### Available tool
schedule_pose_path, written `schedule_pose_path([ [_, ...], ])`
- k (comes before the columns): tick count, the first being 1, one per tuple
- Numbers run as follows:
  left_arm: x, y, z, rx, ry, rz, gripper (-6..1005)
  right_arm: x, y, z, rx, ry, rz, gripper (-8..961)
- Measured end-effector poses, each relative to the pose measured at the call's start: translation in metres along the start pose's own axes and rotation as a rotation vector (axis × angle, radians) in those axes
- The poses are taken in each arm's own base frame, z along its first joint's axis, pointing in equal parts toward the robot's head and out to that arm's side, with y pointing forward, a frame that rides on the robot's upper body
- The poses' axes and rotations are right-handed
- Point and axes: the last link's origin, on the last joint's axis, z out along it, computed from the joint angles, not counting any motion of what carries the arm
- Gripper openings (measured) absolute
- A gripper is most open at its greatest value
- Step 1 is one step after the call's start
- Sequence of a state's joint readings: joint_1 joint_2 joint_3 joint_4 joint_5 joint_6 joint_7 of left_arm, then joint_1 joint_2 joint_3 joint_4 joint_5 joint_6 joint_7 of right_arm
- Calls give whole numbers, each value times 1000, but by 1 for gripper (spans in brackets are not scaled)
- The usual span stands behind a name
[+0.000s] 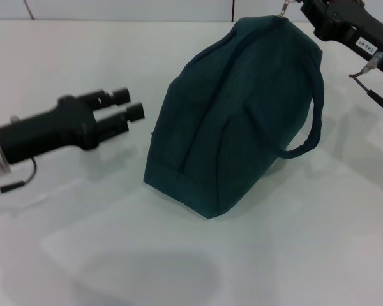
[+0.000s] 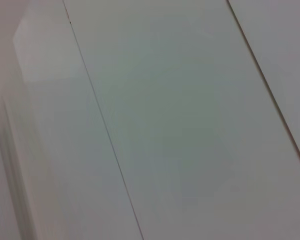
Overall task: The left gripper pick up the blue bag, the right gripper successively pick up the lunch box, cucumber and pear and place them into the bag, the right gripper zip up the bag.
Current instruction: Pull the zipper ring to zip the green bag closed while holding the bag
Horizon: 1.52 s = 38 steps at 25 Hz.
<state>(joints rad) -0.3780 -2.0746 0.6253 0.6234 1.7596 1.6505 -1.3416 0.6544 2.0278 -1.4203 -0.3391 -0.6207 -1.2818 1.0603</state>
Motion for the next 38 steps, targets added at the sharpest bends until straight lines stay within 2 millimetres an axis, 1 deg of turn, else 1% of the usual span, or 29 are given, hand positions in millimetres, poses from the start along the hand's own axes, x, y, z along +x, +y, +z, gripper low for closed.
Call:
schedule_pose_path([
  [2, 16, -4, -3, 8, -14, -22, 302, 0, 0, 0, 0, 0, 0, 4],
  [3, 29, -6, -4, 11, -34, -41, 322, 0, 0, 0, 0, 0, 0, 4],
  [6, 55, -6, 0, -4, -78, -49, 382, 0, 0, -1, 2, 1, 3, 4],
  [7, 66, -3, 5, -19, -99, -34, 453, 1, 0, -1, 2, 1, 3, 4],
  [9, 87, 6, 21, -51, -161, -14, 596, 1, 0, -1, 4, 1, 5, 4],
  [11, 108, 16, 40, -63, -225, -7, 688, 1, -1, -2, 5, 2, 6, 4],
  [14, 137, 35, 76, -53, -330, 13, 825, 2, -1, -3, 13, 2, 15, 4],
  [17, 154, 49, 105, 4, -419, 5, 860, 3, -2, -6, 19, -3, 21, 3],
  [19, 159, 57, 123, 22, -473, -6, 884, 3, -2, -6, 18, -4, 22, 3],
  [21, 161, 65, 137, 26, -518, -5, 882, 3, -2, -6, 18, -3, 22, 4],
  [24, 159, 72, 154, 62, -581, 24, 880, 3, -1, -6, 17, -4, 23, 4],
  [26, 158, 75, 161, 81, -600, 43, 879, 3, -1, -6, 16, -4, 22, 4],
  [29, 155, 76, 166, 89, -608, 58, 879, 3, -1, -6, 15, -3, 22, 3],
  [31, 152, 73, 167, 116, -618, 63, 880, 3, -1, -6, 14, -3, 22, 3],
  [36, 146, 68, 167, 158, -638, 70, 880, 3, -1, -5, 12, -3, 23, 3],
  [38, 143, 68, 166, 154, -640, 81, 858, 3, -1, -5, 11, -3, 24, 3],
])
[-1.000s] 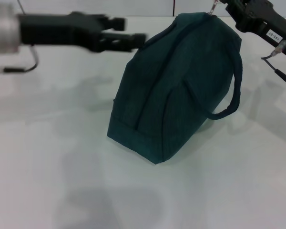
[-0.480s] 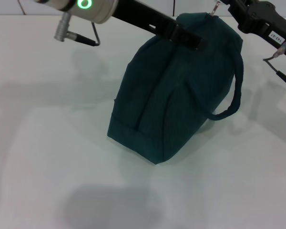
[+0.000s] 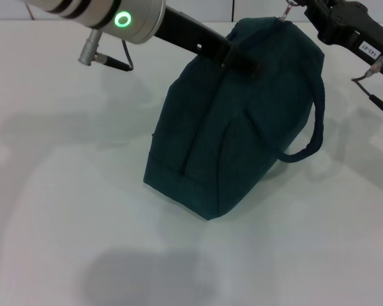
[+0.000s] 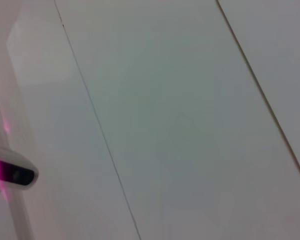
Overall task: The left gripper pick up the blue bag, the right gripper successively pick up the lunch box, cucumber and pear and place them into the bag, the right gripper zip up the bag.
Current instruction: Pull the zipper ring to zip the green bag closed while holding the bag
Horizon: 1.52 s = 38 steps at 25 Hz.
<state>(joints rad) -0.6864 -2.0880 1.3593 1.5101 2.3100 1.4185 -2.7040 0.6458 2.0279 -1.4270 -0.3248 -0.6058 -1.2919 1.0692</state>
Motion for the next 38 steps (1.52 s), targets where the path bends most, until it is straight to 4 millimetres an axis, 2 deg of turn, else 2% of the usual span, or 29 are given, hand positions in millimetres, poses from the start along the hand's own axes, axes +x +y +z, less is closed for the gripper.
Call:
schedule_pose_path([
  [6, -4, -1, 1, 4, 16, 17, 790, 0, 1, 0, -3, 1, 7, 3],
  [16, -4, 8, -1, -71, 57, 91, 356, 2, 2, -1, -10, 5, 14, 4],
  [22, -5, 8, -1, -69, 55, 109, 138, 2, 2, -2, -11, 6, 16, 4],
  [31, -6, 7, -1, -70, 57, 123, 89, 3, 1, -5, -2, 5, 30, 4],
  [38, -5, 14, -7, -130, 111, 152, 62, 10, -13, -23, 108, -2, 64, 3],
])
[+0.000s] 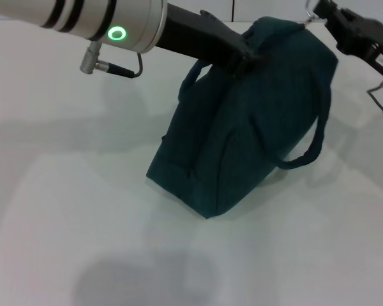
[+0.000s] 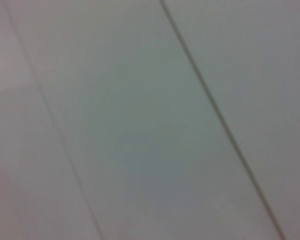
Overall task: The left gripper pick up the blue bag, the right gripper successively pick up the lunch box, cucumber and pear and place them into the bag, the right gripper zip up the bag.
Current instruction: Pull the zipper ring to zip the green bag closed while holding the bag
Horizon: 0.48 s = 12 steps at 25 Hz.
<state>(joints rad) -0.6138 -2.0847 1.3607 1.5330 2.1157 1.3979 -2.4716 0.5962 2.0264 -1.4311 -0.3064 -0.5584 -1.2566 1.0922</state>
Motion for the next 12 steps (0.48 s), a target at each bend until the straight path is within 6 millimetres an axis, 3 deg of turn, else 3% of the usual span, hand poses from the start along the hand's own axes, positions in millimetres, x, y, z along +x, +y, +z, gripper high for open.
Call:
schedule_pose_path([
  [8, 7, 3, -16, -73, 141, 11, 61, 24, -20, -22, 149, 84, 47, 28],
  [12, 4, 1, -15, -72, 147, 8, 61, 27, -21, -26, 160, 90, 56, 53],
])
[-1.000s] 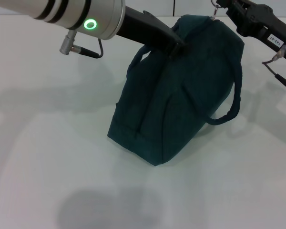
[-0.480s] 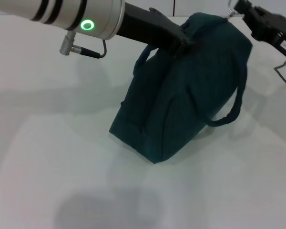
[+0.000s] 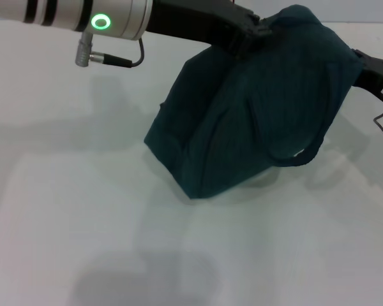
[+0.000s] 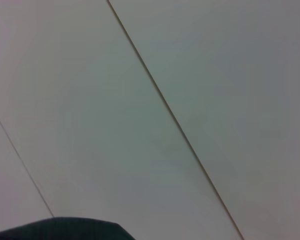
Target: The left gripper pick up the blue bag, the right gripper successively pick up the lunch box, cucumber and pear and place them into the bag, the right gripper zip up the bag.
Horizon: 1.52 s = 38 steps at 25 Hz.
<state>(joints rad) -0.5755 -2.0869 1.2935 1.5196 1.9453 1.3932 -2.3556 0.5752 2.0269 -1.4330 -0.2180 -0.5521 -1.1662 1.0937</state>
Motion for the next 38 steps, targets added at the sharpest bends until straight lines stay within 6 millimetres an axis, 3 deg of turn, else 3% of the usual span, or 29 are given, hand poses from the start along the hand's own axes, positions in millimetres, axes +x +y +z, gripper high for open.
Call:
schedule_pose_path([
  [4, -6, -4, 0, 12, 0, -9, 60, -3, 3, -1, -22, -22, 18, 78],
  [11, -16, -13, 4, 30, 7, -5, 59, -9, 2, -24, -32, -115, 53, 121],
  [16, -22, -16, 8, 17, 22, -14, 59, -6, -2, -39, -11, -132, 61, 219],
  [22, -27, -22, 5, 9, 120, -49, 213, -4, -6, -53, 10, -146, 67, 337],
  [30, -48, -29, -20, 67, 193, 36, 552, -17, -3, -68, -58, -189, -14, 798],
  [32, -57, -26, -31, 68, 232, 55, 631, -21, 0, -71, -86, -197, -45, 827],
  [33, -63, -24, -39, 65, 254, 68, 651, -31, 12, -80, -218, -185, -160, 841],
  [38, -102, -9, -72, 59, 308, 114, 753, -34, 36, -102, -446, -137, -315, 885],
])
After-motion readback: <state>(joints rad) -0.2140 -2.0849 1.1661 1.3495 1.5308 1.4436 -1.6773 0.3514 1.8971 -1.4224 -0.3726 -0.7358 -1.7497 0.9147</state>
